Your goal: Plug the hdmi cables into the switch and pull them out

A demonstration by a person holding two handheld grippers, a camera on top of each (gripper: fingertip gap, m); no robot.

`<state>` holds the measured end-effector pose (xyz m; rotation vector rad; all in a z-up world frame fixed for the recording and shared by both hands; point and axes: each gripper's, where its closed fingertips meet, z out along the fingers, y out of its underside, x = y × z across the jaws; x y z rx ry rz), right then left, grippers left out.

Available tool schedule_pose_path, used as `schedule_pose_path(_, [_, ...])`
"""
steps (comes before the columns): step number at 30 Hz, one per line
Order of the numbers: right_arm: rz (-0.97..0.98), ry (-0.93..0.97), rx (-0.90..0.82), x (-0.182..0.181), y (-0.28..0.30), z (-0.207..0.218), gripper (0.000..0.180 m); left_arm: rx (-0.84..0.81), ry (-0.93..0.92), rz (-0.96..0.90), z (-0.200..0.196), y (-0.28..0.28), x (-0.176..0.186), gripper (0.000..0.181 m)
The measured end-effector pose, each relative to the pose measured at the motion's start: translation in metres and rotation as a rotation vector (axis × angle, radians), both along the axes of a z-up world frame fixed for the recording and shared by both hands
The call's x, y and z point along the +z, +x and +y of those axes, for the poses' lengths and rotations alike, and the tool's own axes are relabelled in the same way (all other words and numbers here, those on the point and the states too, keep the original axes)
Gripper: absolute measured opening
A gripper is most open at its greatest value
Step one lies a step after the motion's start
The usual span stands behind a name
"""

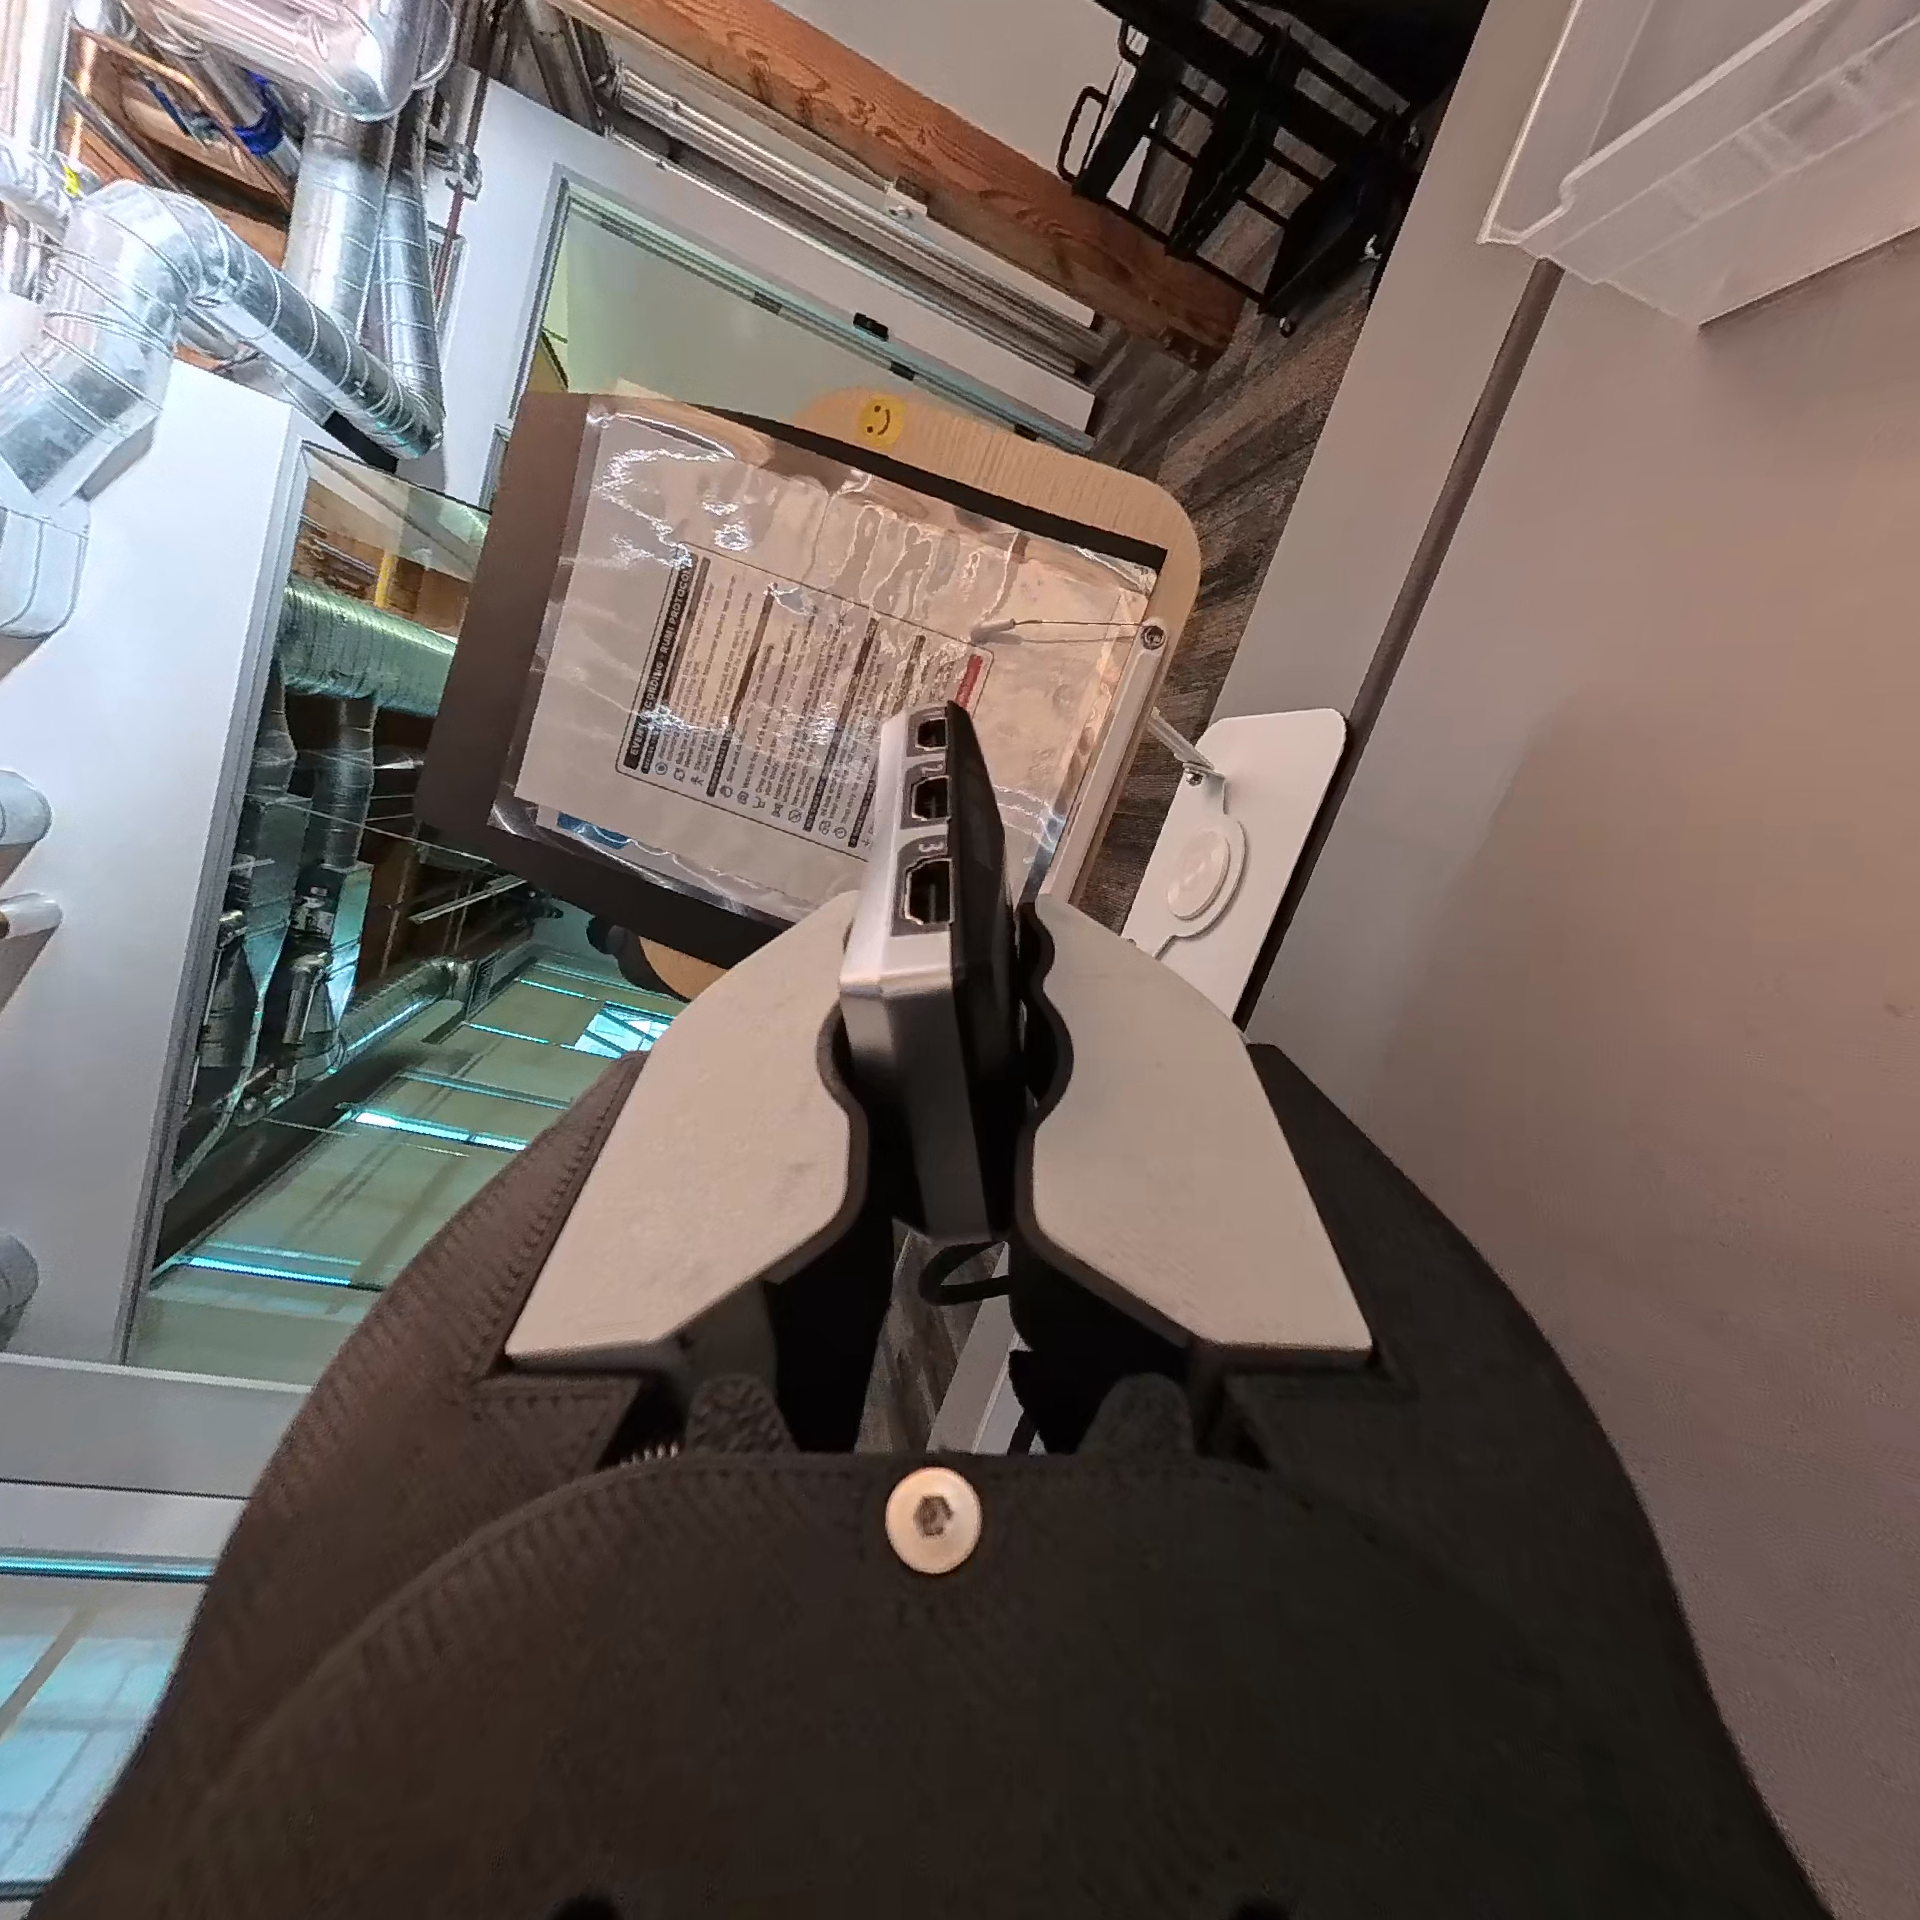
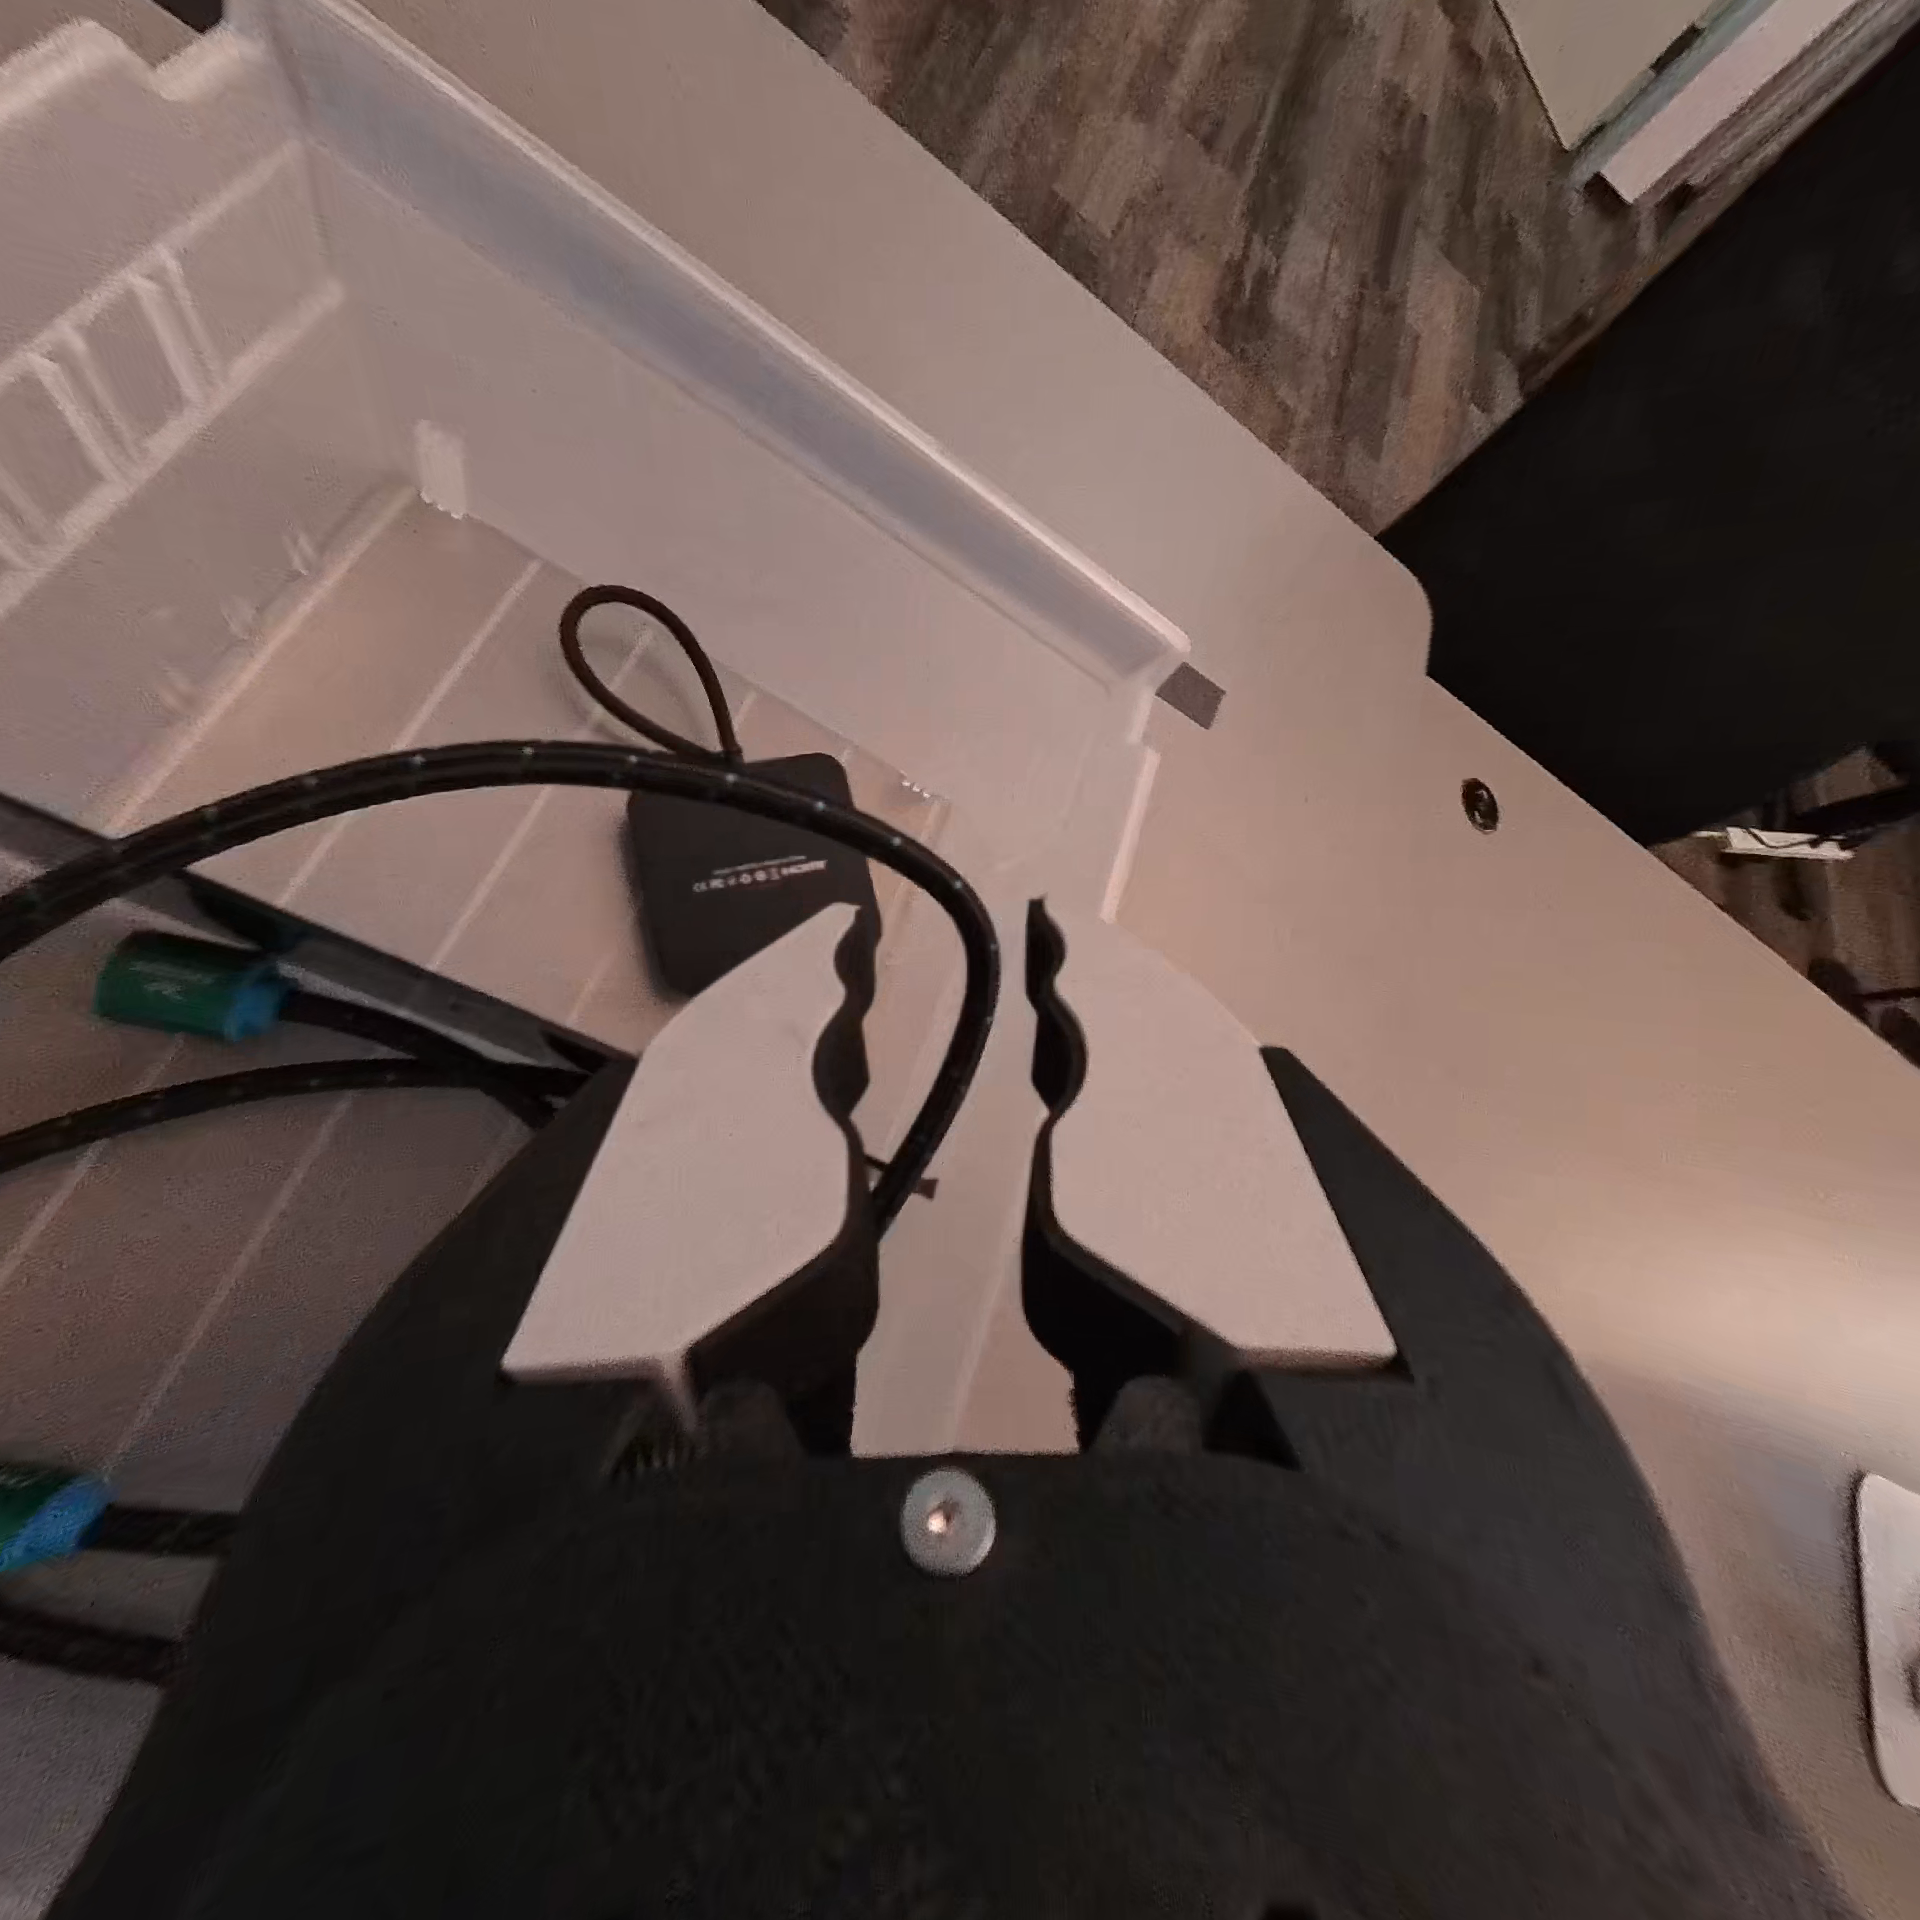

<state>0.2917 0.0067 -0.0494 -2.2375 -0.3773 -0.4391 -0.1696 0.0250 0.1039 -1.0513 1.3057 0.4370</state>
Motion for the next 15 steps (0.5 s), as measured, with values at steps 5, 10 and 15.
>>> schedule_pose_path(5, [-0.029,-0.013,-0.051,0.001,0.010,0.001,0.010,-0.004,-0.006,0.013,0.000,0.002,-0.003,0.022])
schedule_pose_path(10, [0.059,-0.090,-0.179,0.032,0.008,-0.036,0.009,0.000,-0.005,0.017,0.000,0.001,-0.003,0.022])
schedule_pose_path(15, [0.180,-0.259,-0.356,0.033,-0.001,-0.087,0.010,0.001,-0.006,0.021,-0.002,0.002,-0.002,0.022])
